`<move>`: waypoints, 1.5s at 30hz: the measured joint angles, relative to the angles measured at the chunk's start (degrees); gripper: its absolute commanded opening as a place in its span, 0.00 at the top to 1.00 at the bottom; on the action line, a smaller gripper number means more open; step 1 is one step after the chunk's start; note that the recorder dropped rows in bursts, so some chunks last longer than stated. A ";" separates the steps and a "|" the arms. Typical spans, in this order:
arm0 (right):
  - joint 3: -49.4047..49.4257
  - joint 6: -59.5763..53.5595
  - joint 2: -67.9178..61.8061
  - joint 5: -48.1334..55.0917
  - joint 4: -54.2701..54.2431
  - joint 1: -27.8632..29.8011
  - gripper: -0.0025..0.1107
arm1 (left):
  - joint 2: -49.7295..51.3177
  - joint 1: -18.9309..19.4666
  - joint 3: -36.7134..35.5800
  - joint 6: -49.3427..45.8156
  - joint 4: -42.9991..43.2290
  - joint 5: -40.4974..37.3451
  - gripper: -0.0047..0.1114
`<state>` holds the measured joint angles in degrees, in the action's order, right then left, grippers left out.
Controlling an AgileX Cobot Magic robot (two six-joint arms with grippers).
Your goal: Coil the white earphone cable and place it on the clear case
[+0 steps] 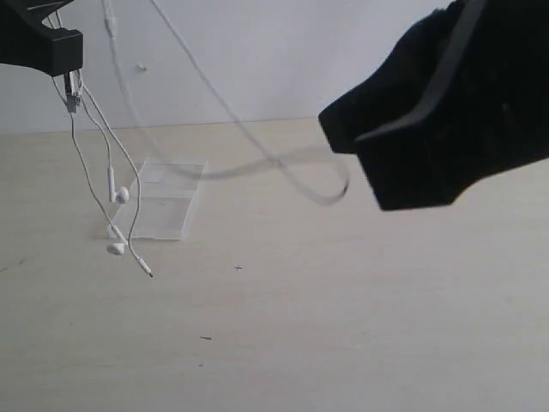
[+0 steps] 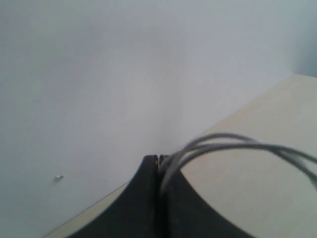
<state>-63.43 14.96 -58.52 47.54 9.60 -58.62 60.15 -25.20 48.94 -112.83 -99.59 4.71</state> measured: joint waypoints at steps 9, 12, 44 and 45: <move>3.50 -3.82 0.07 -5.98 -5.68 0.00 0.57 | -0.10 0.00 0.00 0.33 0.00 -0.21 0.96; 3.60 -4.36 0.54 -6.06 -4.41 0.00 0.57 | -0.10 0.00 0.00 0.36 0.00 -0.21 0.96; 25.75 15.24 1.73 -39.89 16.79 15.04 0.61 | -4.07 0.00 0.00 7.79 0.00 -7.22 0.96; 26.08 15.73 1.73 -41.72 16.69 16.07 0.61 | -4.19 0.00 0.00 7.83 0.00 -7.22 0.96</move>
<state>-37.35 30.69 -56.79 5.82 26.29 -42.55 55.96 -25.20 48.94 -104.99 -99.59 -2.51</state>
